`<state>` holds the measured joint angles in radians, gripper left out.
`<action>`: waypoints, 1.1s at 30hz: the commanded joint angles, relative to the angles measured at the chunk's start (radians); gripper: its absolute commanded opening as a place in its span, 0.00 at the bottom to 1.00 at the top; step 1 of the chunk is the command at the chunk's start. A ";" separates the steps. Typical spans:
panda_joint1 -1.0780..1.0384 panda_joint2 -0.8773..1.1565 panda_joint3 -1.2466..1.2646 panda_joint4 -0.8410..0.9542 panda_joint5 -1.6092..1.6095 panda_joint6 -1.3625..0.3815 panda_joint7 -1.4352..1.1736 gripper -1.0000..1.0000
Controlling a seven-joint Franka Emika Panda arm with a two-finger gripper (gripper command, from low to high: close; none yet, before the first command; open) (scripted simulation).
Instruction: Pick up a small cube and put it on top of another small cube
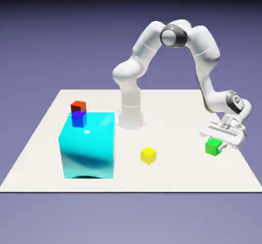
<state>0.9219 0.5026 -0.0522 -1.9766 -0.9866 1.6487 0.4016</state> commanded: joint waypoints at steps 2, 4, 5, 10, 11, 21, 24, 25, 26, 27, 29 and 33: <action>-0.067 -0.056 -0.073 0.019 0.084 -0.073 0.000 0.00; -0.135 -0.112 -0.145 0.037 0.171 -0.146 0.000 0.00; -0.168 -0.140 -0.181 0.046 0.214 -0.183 0.000 0.00; -0.336 -0.281 -0.362 0.093 0.430 -0.366 -0.001 0.00; -0.370 -0.309 -0.399 0.102 0.473 -0.402 -0.001 0.00; -0.604 -0.223 -0.733 0.030 0.607 -0.534 -0.171 0.00; -0.603 -0.254 -0.739 -0.042 0.595 -0.489 -0.145 0.00; -0.603 -0.270 -0.743 -0.079 0.589 -0.467 -0.132 0.00; -0.603 -0.285 -0.746 -0.115 0.582 -0.445 -0.119 0.00; -0.603 -0.301 -0.749 -0.151 0.576 -0.422 -0.106 0.00; -0.603 -0.306 -0.750 -0.164 0.574 -0.414 -0.102 1.00; -0.603 -0.260 -0.740 -0.055 0.593 -0.482 -0.140 1.00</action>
<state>0.3186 0.2429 -0.7927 -2.0317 -0.3940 1.1672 0.2612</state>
